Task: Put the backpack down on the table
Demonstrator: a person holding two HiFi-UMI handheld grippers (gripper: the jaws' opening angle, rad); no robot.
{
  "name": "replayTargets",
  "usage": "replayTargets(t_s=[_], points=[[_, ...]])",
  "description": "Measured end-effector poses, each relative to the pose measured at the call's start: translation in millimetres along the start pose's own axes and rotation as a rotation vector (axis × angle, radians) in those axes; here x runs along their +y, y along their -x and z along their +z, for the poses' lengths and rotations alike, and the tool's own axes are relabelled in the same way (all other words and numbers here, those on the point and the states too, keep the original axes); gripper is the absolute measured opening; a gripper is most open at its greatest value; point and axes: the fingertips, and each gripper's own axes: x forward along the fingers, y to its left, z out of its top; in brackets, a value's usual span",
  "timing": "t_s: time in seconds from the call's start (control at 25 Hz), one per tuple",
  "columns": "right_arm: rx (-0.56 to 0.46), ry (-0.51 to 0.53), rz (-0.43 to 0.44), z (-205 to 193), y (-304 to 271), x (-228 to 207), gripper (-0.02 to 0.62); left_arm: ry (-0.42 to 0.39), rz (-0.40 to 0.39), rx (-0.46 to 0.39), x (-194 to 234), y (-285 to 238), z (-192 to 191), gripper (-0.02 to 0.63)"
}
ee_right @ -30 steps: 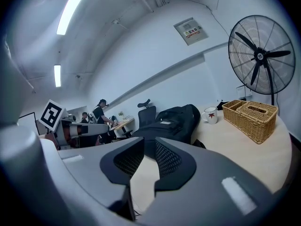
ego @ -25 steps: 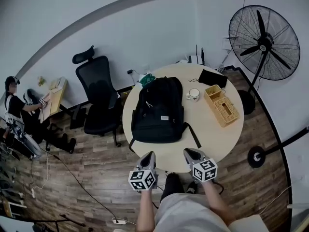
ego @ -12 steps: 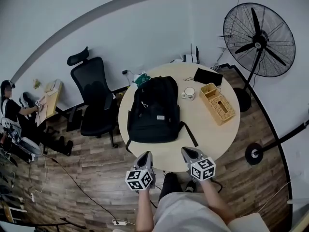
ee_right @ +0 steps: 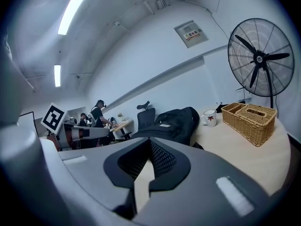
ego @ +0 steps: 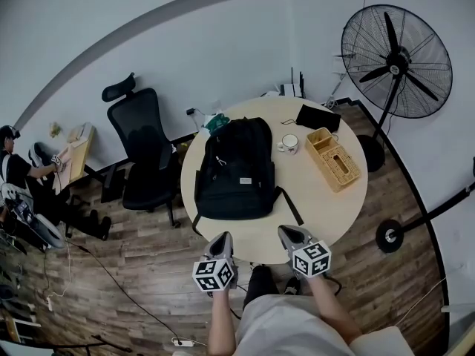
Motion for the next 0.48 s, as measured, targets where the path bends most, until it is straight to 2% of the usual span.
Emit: replayTargets(t_s=[0.48], points=[[0.013,0.003,-0.011,-4.6,0.6,-2.4,0.0,-0.006,-0.006,0.0,-3.0,-0.4,-4.0,0.057]])
